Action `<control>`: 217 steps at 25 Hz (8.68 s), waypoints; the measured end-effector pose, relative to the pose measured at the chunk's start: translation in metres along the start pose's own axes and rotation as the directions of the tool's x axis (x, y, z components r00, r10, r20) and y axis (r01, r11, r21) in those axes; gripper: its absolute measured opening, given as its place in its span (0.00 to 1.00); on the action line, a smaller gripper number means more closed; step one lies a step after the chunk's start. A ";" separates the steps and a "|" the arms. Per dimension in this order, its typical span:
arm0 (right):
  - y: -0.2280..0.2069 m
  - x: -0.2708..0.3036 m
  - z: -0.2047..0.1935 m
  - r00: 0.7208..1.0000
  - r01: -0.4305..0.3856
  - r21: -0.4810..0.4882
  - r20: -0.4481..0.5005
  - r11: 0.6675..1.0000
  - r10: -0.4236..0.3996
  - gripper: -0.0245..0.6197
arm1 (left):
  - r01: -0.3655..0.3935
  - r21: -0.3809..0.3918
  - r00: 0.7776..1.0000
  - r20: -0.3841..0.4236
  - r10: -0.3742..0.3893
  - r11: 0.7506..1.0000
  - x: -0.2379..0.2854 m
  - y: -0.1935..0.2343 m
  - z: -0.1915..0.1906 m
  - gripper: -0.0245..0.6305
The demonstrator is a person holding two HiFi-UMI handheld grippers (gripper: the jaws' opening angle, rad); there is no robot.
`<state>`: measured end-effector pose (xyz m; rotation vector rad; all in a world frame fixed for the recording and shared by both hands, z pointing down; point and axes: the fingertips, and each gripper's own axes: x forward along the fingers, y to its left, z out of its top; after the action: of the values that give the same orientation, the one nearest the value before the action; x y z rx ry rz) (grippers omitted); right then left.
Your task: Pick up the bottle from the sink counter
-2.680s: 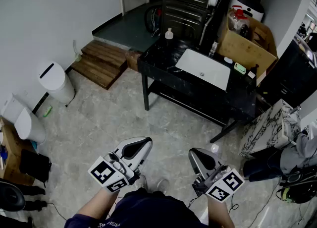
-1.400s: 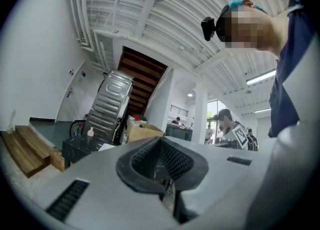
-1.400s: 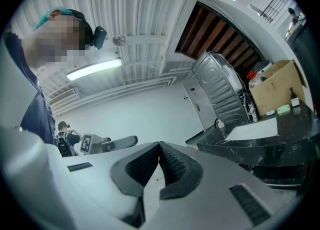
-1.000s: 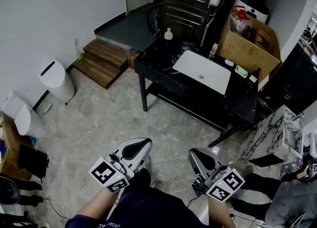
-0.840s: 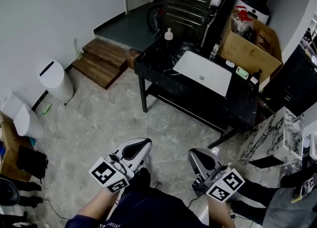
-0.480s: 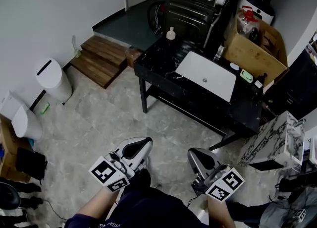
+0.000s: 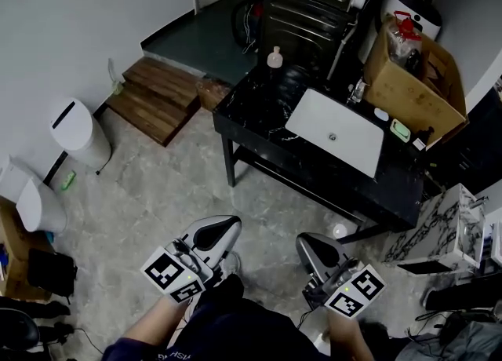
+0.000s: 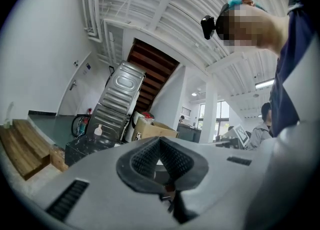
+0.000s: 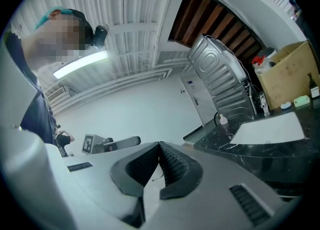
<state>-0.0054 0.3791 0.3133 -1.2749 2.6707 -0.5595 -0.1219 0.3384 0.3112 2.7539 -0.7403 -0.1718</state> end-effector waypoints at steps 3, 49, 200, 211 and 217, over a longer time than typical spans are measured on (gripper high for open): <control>-0.008 0.027 0.007 1.000 0.008 -0.002 0.001 1.000 -0.008 0.07 | 0.008 0.001 1.000 -0.005 -0.008 1.000 0.008 0.026 0.009 0.05; -0.165 0.226 0.068 1.000 -0.015 0.028 -0.014 1.000 0.015 0.07 | 0.014 0.019 0.999 -0.053 -0.013 1.000 0.166 0.230 0.050 0.05; -0.495 0.404 0.082 0.973 0.219 0.203 -0.112 0.954 -0.200 0.07 | 0.213 0.290 0.901 -0.429 -0.072 0.933 0.603 0.592 -0.055 0.25; -0.488 0.399 0.092 0.977 0.206 0.185 -0.096 0.961 -0.191 0.07 | 0.240 0.284 0.906 -0.408 -0.109 0.928 0.593 0.568 -0.038 0.25; -0.481 0.399 0.099 0.978 0.200 0.175 -0.089 0.964 -0.186 0.07 | 0.246 0.289 0.914 -0.388 -0.121 0.925 0.586 0.556 -0.017 0.25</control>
<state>0.1160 -0.2322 0.4232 -1.4954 2.4939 -0.8707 0.1234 -0.4152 0.4707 3.0404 -0.4354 0.4610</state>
